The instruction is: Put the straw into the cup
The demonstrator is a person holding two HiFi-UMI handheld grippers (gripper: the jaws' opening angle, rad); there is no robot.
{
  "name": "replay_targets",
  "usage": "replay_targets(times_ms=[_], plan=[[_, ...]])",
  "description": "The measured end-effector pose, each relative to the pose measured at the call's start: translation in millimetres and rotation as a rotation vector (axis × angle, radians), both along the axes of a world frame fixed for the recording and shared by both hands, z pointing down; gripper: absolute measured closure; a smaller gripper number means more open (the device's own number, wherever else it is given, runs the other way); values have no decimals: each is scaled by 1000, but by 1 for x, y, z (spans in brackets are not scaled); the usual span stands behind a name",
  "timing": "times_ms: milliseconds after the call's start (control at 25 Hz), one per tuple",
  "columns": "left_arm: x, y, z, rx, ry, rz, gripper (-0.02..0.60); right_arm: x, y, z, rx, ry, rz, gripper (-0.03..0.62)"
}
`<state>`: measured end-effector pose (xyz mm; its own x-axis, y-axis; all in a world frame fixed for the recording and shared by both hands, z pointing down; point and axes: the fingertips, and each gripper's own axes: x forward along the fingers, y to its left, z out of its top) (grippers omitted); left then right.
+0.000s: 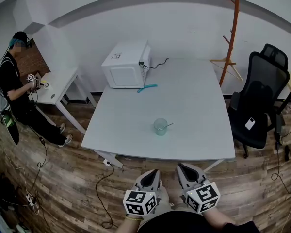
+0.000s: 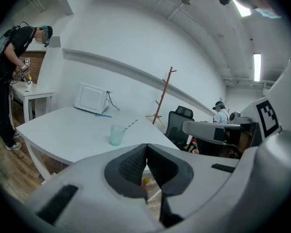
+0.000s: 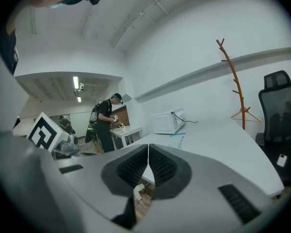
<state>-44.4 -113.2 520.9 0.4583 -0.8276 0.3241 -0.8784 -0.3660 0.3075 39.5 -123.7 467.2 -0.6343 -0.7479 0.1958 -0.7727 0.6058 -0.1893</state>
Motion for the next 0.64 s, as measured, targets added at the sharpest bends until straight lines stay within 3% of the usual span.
replay_targets(times_ms=[640], plan=[[2, 19, 0, 2, -20, -1, 563, -7, 18, 1, 2, -10, -38, 563]])
